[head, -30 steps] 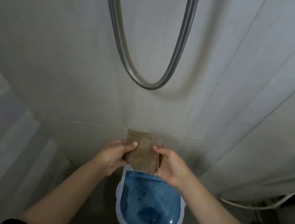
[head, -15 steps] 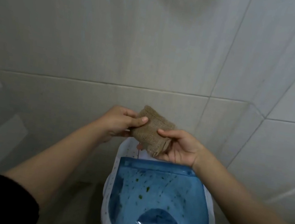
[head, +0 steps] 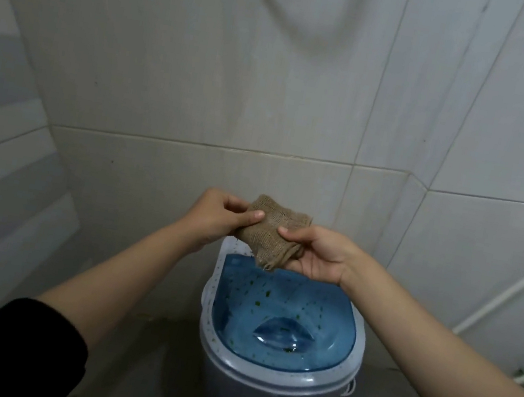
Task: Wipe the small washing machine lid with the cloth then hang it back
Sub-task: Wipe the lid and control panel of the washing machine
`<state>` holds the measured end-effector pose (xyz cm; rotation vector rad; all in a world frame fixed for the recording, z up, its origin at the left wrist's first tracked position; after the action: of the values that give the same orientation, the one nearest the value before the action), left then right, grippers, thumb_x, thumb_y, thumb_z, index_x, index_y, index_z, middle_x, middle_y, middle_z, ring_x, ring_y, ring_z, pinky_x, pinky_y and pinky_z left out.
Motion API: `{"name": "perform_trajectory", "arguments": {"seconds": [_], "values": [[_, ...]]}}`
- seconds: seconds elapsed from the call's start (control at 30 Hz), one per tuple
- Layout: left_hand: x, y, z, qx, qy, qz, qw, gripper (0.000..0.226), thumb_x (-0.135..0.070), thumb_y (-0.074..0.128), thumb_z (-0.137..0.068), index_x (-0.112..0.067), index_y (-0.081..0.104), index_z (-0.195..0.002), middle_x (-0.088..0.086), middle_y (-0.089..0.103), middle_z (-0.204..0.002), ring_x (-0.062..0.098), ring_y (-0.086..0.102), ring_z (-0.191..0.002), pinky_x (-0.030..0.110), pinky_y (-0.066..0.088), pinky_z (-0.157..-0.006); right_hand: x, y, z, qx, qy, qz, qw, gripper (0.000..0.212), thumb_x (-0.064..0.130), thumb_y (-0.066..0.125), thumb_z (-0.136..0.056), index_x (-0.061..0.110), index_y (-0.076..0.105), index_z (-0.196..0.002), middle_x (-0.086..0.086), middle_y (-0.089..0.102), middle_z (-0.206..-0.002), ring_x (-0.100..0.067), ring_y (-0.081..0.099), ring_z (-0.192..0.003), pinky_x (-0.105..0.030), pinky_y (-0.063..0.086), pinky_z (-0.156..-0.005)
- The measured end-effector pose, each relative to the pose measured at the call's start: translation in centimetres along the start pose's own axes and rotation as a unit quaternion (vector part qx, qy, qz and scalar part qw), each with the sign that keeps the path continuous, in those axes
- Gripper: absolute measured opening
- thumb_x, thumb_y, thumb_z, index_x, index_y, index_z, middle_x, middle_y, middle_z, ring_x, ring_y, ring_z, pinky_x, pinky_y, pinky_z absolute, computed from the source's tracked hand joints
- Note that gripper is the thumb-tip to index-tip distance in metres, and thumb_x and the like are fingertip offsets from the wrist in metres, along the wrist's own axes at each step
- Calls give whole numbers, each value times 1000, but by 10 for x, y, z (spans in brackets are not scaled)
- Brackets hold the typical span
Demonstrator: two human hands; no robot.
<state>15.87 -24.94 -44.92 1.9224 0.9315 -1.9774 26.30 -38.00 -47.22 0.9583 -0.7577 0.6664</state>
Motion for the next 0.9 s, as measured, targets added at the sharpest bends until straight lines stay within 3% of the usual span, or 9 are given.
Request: {"name": "perform_trajectory", "arguments": {"seconds": [0.1,0.17,0.27,0.4,0.53,0.63,0.7,0.8,0.9], "values": [[13,-11,9,-17,11,-126,992,50,-44,67,-80,-8,65,-115,6,70,-105,18,65,-101,33,52,-90,-1,8,1,-47,-1,21,999,14,-5,42,-95,-3,55,-100,-20,68,-89,-29,72,-72,-45,59,-75],[25,-17,20,-6,-8,-197,980,71,-53,65,-78,-8,51,-131,9,61,-124,20,57,-114,32,47,-96,3,7,-4,-124,-23,95,987,14,-8,44,-93,-3,55,-101,-18,62,-89,-27,65,-75,-42,57,-77],[53,-24,42,66,-49,-325,942,104,-62,67,-69,-10,24,-147,11,32,-152,24,36,-137,37,35,-108,14,1,-19,-252,-81,309,913,21,-7,51,-82,-1,58,-101,-16,60,-88,-24,63,-75,-34,58,-62],[93,-29,64,190,-102,-441,871,142,-80,64,-43,-18,-5,-150,8,-2,-161,27,3,-147,44,11,-119,24,17,-47,-281,-151,608,727,7,1,55,-74,6,59,-71,-6,55,-65,-26,58,-67,-23,41,-50],[125,-21,68,246,-97,-483,834,148,-78,68,-46,-12,-19,-146,9,-19,-158,25,-13,-146,41,-5,-118,16,40,-85,-243,-180,806,508,27,0,53,-84,5,62,-108,-14,67,-102,-32,65,-94,-33,48,-64],[139,-16,65,253,-86,-473,840,144,-70,72,-55,-12,-24,-145,9,-25,-156,24,-18,-144,42,-7,-117,-5,42,-114,-170,-129,896,390,33,15,51,-91,10,57,-123,-12,61,-120,-30,55,-114,-36,51,-83],[145,-13,63,259,-76,-465,843,144,-70,73,-55,-15,-26,-144,8,-29,-155,23,-22,-143,43,-9,-117,-16,34,-125,-133,-87,915,371,47,25,55,-87,15,51,-133,-12,51,-133,-29,43,-126,-39,46,-96],[154,-10,59,259,-52,-445,856,144,-73,71,-54,-21,-28,-144,3,-34,-152,21,-27,-141,43,-12,-115,-24,25,-128,-87,-55,888,448,63,16,53,-87,14,33,-147,-17,24,-155,-31,23,-143,-38,28,-116],[160,-6,57,258,-29,-432,863,142,-75,70,-54,-25,-27,-144,0,-36,-151,19,-30,-140,42,-13,-112,-25,28,-125,-72,-64,888,450,62,9,50,-88,7,30,-147,-19,32,-153,-28,23,-145,-34,22,-117]]}}
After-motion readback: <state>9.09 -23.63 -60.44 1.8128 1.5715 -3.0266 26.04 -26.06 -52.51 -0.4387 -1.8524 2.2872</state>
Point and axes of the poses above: each hand's wrist, its own z-axis away from the middle knuckle, its own y-axis out of the palm, x = y × z, the point moved 4 cm from there along -z, towards the middle knuckle
